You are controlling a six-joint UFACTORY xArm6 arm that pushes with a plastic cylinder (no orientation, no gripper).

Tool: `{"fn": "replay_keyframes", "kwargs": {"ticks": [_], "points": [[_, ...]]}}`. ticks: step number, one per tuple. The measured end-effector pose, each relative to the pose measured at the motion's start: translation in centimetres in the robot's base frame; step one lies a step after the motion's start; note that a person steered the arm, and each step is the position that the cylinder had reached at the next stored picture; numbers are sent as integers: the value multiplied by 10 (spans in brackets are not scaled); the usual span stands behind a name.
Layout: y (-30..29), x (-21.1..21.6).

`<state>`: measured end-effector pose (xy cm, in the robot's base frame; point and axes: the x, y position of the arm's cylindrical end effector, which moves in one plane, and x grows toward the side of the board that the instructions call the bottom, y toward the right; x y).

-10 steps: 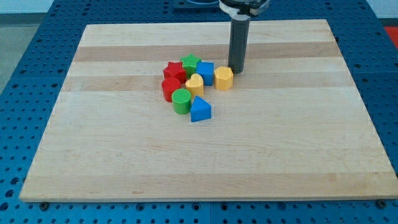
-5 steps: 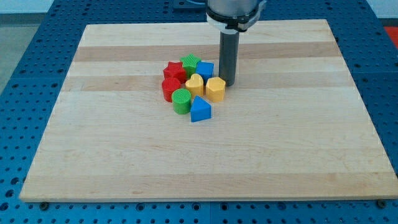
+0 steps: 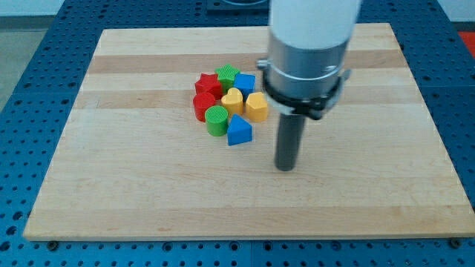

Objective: Adjust the hexagon triangle to the group of blocks

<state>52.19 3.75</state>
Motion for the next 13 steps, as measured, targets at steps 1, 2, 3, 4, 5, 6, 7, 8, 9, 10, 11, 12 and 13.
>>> {"fn": "replay_keyframes", "kwargs": {"ticks": [1,2,3,4,5,6,7,8,9,10,11,12,13], "points": [[-27,0],[-43,0],[-50,0],[-50,-13],[-50,-26],[-50,-38],[-50,-54],[-49,-52],[-19,-24],[-13,-24],[-10,-24],[-10,-25],[28,-17]]}}
